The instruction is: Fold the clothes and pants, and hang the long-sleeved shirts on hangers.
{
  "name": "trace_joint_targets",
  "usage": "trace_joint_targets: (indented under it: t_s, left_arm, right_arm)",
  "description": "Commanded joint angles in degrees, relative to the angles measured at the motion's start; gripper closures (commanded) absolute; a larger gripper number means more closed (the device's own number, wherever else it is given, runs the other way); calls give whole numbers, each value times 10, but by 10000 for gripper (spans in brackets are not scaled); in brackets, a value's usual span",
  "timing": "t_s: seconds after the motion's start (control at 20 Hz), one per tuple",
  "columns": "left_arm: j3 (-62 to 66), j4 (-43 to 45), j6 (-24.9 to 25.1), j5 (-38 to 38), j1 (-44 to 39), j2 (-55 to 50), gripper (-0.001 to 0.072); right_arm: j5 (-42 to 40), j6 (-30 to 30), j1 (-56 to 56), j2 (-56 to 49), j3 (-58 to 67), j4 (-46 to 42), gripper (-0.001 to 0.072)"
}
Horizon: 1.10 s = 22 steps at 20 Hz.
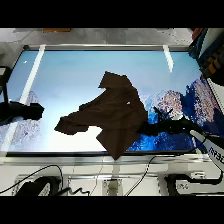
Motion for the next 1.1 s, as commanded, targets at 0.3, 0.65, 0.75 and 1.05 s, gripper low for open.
trace_joint_targets:
  t_s: [0.3,0.65,0.75,1.05]
  left_arm:
    - [-120,-2,-21,63,0,-59,212]
    - [-120,-61,-38,106,0,-73,212]
    - [-120,-61,-56,105,0,-73,213]
    - [-179,-198,-101,101,-1,-73,213]
  right_arm:
    - [4,-72,-21,143,34,52,699]
    - [31,46,-132,334,139,-149,700]
    - [47,76,-160,371,161,-233,700]
    - [86,96,-181,398,167,-311,700]
